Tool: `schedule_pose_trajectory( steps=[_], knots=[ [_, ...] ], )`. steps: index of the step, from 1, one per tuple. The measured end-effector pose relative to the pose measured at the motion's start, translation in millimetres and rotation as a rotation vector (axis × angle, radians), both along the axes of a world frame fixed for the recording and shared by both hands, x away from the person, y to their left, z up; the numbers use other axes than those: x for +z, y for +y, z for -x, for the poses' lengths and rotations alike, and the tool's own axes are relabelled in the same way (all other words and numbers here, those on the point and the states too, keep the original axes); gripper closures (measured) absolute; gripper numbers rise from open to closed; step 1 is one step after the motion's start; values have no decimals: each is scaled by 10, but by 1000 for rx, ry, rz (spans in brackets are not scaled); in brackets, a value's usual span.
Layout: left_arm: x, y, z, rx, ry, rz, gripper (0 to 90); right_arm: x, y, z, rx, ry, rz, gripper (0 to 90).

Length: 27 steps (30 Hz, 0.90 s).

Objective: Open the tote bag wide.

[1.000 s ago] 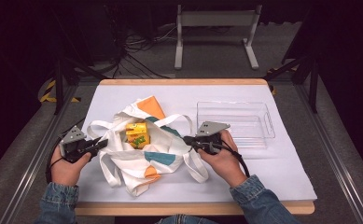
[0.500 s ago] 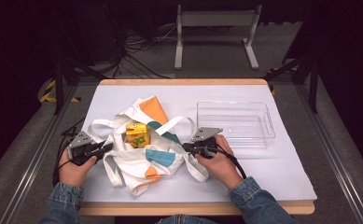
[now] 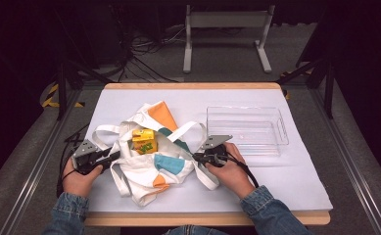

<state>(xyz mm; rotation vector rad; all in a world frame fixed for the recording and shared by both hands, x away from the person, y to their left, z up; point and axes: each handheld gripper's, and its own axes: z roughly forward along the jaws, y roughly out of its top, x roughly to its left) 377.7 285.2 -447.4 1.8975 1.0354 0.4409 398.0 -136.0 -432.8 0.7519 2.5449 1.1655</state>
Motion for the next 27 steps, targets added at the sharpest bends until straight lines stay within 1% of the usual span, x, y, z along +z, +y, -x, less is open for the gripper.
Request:
schedule_pose_trajectory(
  steps=[3, 4, 5, 7, 9, 11, 13, 14, 15, 16, 17, 19, 21, 24, 25, 26, 27],
  knots=[
    [67, 87, -1, -4, 1, 57, 559, 50, -38, 18, -5, -4, -18, 834],
    [97, 102, 2, -12, 1, 65, 530, 76, -59, 30, -3, -6, -30, 822],
    [123, 113, 2, -20, -5, 63, 507, 100, -74, 43, -3, -8, -40, 812],
    [204, 120, 15, -34, -19, 75, 472, 151, -104, 68, -3, -13, -56, 790],
    [275, 126, 23, -47, -24, 74, 435, 197, -127, 91, -2, -12, -72, 759],
    [347, 123, 37, -63, -14, 70, 391, 258, -148, 112, 3, -12, -86, 710],
    [419, 127, 55, -71, -22, 61, 372, 320, -156, 130, 13, -10, -103, 669],
    [461, 127, 62, -75, -21, 67, 357, 350, -158, 140, 20, -12, -110, 650],
    [484, 126, 64, -78, -22, 68, 344, 387, -157, 154, 26, -15, -121, 630],
    [484, 126, 64, -78, -22, 68, 338, 387, -157, 154, 26, -15, -121, 630],
    [529, 120, 69, -82, -23, 68, 330, 449, -154, 184, 40, -24, -137, 600],
    [579, 101, 67, -91, -26, 60, 327, 468, -155, 192, 43, -29, -141, 593],
    [632, 67, 71, -101, -24, 55, 319, 541, -162, 220, 55, -37, -169, 580],
    [686, 44, 82, -115, -27, 51, 301, 597, -164, 227, 72, -43, -201, 560],
    [686, 44, 82, -115, -27, 51, 293, 597, -164, 227, 72, -43, -201, 560],
    [709, 41, 90, -117, -23, 55, 292, 643, -157, 223, 97, -47, -227, 542],
    [749, 51, 102, -111, -12, 51, 292, 659, -155, 222, 105, -51, -236, 538]
  ],
)
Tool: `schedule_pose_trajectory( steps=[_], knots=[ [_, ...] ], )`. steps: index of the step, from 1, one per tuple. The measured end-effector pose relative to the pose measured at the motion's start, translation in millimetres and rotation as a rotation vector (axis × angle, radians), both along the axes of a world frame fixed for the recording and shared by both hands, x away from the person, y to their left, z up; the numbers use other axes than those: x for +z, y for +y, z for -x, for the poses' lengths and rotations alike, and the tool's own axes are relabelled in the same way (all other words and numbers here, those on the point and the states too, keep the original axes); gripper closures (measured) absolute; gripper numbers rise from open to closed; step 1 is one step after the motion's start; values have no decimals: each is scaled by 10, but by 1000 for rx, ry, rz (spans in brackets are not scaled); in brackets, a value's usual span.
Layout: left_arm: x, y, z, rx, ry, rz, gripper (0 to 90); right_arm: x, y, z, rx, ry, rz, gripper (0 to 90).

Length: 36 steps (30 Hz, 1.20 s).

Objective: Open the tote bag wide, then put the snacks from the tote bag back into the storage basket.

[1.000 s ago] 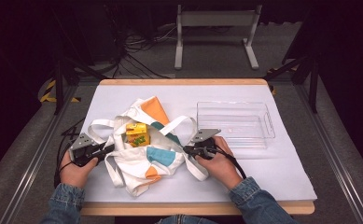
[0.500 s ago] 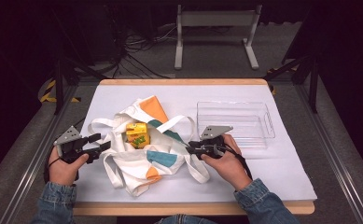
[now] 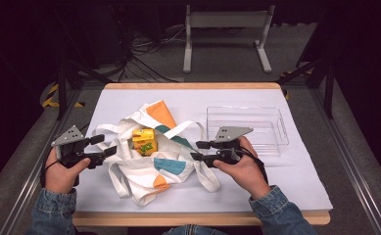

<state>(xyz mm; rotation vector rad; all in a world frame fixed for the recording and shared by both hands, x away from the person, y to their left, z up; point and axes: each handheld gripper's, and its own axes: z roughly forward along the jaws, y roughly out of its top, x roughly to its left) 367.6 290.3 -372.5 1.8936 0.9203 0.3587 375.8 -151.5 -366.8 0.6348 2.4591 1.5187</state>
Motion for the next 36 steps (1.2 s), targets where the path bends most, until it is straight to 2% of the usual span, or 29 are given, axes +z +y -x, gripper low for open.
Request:
schedule_pose_trajectory(
  steps=[7, 9, 10, 13, 20, 24, 27, 31, 36],
  knots=[
    [125, 53, 40, 19, -11, 33, 278, 149, 25, -22, 43, -16, -56, 542],
    [133, 86, 33, 68, 9, 47, 276, 188, 48, -31, 51, -25, -56, 550],
    [123, 115, 18, 94, 9, 39, 272, 208, 67, -35, 59, -27, -58, 556],
    [100, 185, -1, 139, 22, 48, 272, 251, 127, -51, 75, -31, -62, 552],
    [117, 205, 15, 141, 6, 65, 259, 315, 216, -120, 85, -36, -87, 507],
    [125, 210, 16, 142, 4, 68, 250, 333, 268, -183, 83, -24, -126, 472],
    [126, 199, 23, 137, 8, 87, 245, 335, 300, -223, 87, -11, -156, 458],
    [135, 188, 38, 137, 3, 88, 242, 314, 352, -276, 96, 3, -184, 444],
    [140, 177, 43, 135, -1, 86, 239, 282, 448, -321, 103, 15, -197, 439]
  ],
)
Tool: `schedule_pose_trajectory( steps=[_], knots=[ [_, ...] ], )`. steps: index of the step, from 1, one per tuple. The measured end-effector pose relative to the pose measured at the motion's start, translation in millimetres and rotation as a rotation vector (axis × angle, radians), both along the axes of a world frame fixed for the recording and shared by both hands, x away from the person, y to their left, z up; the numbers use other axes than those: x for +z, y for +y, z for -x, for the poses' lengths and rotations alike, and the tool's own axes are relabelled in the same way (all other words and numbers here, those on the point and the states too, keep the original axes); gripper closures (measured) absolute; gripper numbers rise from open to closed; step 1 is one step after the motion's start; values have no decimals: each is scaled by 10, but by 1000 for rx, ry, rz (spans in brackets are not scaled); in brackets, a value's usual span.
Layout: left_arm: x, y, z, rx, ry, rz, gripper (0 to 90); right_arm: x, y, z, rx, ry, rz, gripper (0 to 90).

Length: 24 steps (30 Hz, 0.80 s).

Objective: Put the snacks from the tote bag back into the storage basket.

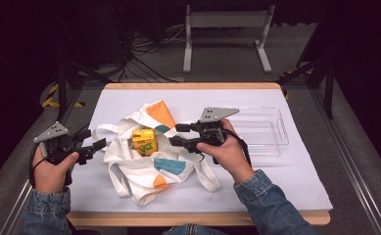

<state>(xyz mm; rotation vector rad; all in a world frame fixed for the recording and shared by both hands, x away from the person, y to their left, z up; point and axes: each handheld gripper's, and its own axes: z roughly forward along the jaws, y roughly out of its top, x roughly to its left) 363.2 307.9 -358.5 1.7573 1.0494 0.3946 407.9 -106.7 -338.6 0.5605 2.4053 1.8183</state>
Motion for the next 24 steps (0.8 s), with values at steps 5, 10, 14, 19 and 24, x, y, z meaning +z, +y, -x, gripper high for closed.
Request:
schedule_pose_trajectory(
  steps=[5, 10, 14, 19, 24],
  knots=[
    [-2, 4, 3, 1, -1, -2, 238, -3, 101, -53, -5, 4, 9, 434],
    [4, 9, 14, 2, -5, 3, 237, -34, 223, -105, 2, -2, 34, 451],
    [14, 3, 27, 2, -10, 2, 237, -66, 294, -141, 23, -17, 62, 562],
    [23, 3, 46, 4, -16, 0, 238, -84, 356, -169, 36, -44, 119, 773],
    [26, 19, 82, 15, -18, -6, 239, -110, 411, -220, 36, -51, 148, 898]
  ],
)
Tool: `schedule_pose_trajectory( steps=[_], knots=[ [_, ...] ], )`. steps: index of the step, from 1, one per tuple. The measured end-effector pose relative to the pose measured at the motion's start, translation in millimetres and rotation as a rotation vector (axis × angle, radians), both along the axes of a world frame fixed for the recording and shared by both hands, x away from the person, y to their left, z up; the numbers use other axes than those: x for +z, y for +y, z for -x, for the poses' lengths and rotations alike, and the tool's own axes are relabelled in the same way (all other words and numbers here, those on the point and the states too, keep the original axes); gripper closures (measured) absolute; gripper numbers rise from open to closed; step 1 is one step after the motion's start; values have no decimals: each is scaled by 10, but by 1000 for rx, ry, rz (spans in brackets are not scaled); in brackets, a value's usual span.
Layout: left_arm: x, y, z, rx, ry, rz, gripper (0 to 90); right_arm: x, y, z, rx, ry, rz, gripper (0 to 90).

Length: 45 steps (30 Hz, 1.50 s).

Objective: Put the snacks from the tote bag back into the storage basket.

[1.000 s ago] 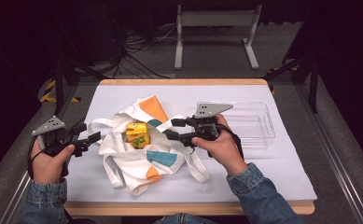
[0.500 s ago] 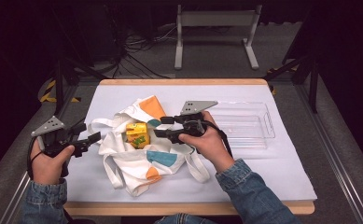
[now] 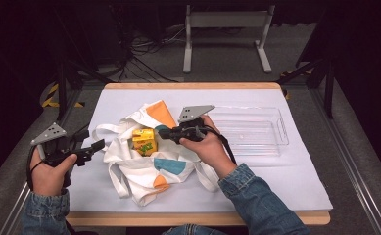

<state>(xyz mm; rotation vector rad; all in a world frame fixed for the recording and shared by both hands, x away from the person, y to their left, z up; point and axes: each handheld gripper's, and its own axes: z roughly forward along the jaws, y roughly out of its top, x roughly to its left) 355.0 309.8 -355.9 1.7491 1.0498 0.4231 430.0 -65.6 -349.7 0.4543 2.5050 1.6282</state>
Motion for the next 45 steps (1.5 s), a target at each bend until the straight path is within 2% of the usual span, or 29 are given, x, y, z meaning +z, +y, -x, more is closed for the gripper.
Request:
schedule_pose_trajectory(
  steps=[3, 7, 12, 20, 22, 33, 45],
  knots=[
    [3, 15, 27, 2, -5, -3, 239, -32, 35, -53, -13, 21, -3, 900],
    [5, 39, 63, 12, -5, -4, 239, -98, 95, -107, -36, 45, 17, 900],
    [4, 54, 85, 14, -4, -2, 239, -180, 137, -193, -70, 58, 42, 900],
    [2, 56, 85, 13, -3, 1, 238, -289, 177, -318, -99, 78, 52, 900],
    [1, 49, 78, 10, -4, 3, 237, -343, 203, -349, -107, 91, 68, 900],
    [3, 36, 59, -1, -7, -1, 236, -470, 301, -470, -153, 90, 148, 900],
    [4, 61, 70, 4, -10, 5, 236, -683, 376, -558, -172, 139, 219, 900]
  ],
)
